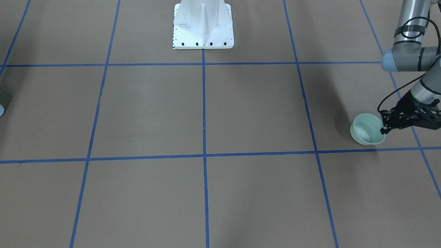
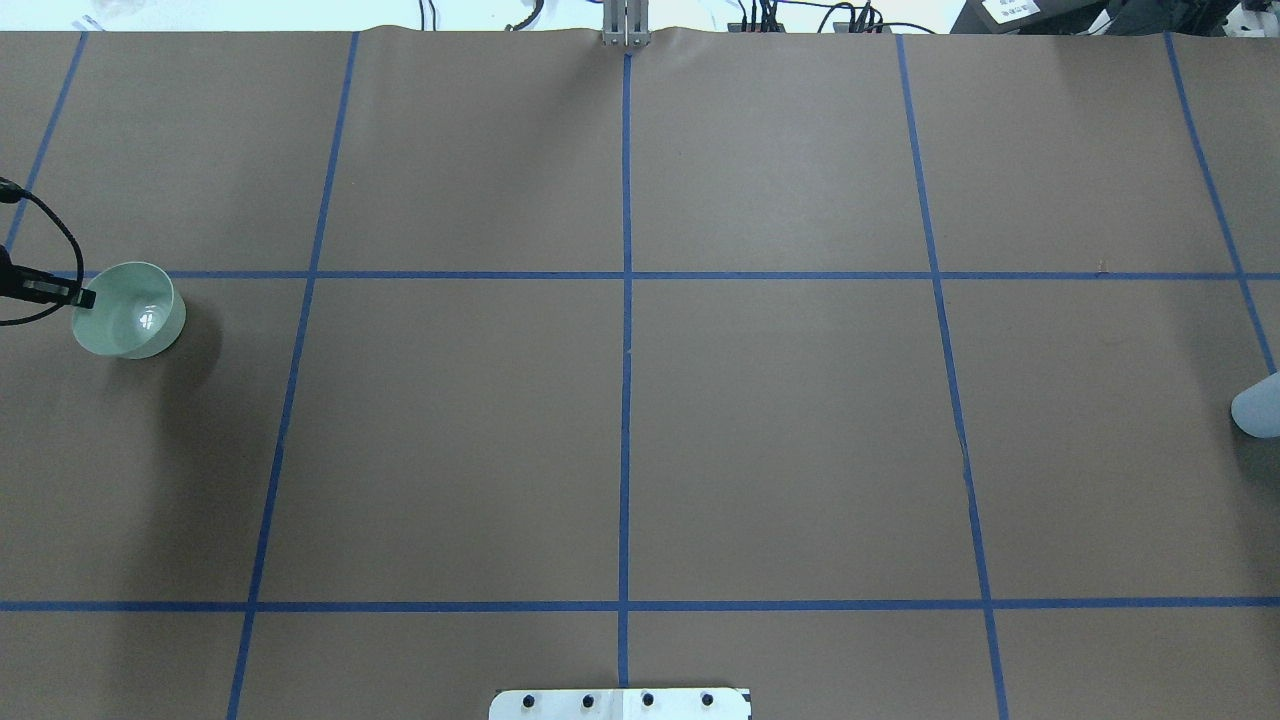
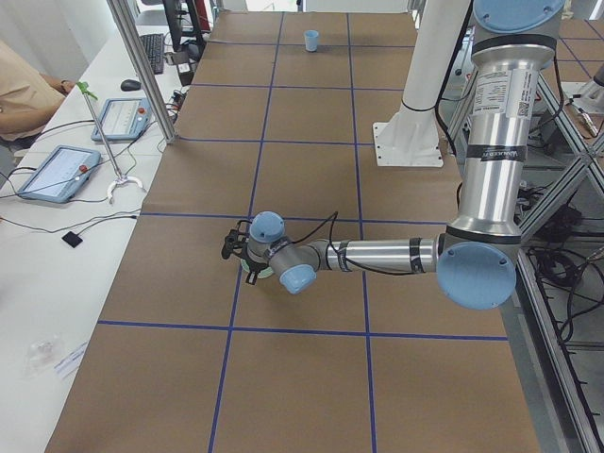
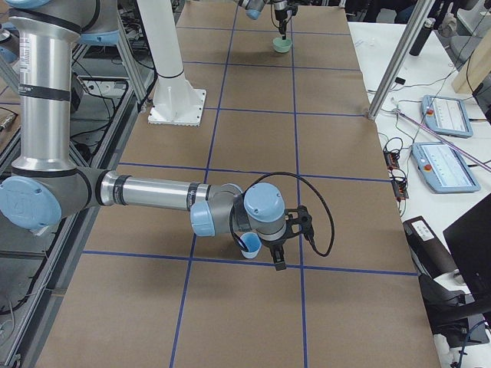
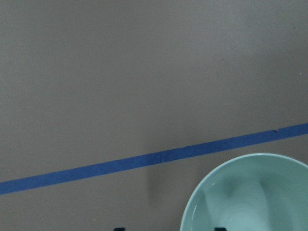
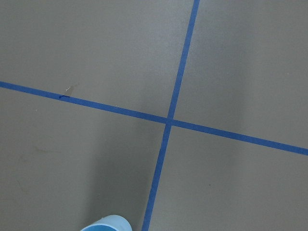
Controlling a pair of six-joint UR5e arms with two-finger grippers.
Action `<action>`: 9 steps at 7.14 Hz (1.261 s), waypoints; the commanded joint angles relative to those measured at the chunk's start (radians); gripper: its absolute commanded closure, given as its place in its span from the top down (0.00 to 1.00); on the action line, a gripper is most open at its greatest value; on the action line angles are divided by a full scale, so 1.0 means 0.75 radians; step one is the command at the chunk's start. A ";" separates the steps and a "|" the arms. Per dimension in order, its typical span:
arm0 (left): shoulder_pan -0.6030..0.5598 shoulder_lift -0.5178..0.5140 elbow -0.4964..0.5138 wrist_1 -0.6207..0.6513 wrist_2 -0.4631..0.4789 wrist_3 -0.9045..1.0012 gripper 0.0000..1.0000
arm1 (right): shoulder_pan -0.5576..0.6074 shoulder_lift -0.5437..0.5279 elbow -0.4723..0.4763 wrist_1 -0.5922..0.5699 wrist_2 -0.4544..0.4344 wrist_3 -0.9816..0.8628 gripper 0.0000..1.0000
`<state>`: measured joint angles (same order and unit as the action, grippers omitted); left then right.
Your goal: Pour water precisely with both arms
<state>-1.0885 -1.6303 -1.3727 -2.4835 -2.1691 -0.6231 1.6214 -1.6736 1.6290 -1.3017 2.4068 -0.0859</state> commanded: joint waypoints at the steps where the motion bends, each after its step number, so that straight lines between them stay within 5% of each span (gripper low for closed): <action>1: -0.001 -0.017 -0.082 0.041 -0.108 -0.018 0.00 | 0.000 -0.004 0.000 0.001 0.000 0.000 1.00; 4: 0.058 -0.135 -0.331 0.298 -0.117 -0.262 0.00 | 0.000 -0.010 0.000 0.001 0.000 0.000 1.00; 7: 0.323 -0.366 -0.342 0.359 0.040 -0.602 0.00 | 0.000 -0.010 0.000 0.001 -0.002 0.000 1.00; 9: 0.493 -0.582 -0.334 0.572 0.188 -0.725 0.00 | 0.000 -0.010 0.000 -0.001 -0.004 0.000 1.00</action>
<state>-0.8053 -1.9703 -1.6270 -2.1408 -2.0956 -1.1021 1.6214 -1.6812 1.6292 -1.3011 2.4050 -0.0859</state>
